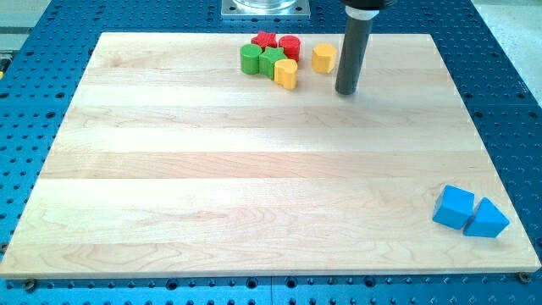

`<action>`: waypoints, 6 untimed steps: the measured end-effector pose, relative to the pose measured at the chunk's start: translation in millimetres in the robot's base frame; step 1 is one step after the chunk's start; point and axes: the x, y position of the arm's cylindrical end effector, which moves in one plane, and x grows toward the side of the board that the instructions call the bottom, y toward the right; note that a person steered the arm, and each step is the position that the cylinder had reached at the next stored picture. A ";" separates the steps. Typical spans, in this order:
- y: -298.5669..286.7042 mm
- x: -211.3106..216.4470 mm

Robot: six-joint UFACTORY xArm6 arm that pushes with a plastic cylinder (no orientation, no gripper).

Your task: Push the hexagon into the red circle

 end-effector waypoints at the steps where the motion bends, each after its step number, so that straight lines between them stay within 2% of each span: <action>1: 9.6 -45.3; 2: 9.6 -64.7; 4: -35.2 -64.0; 5: -33.9 -80.9; 6: 2.6 -85.2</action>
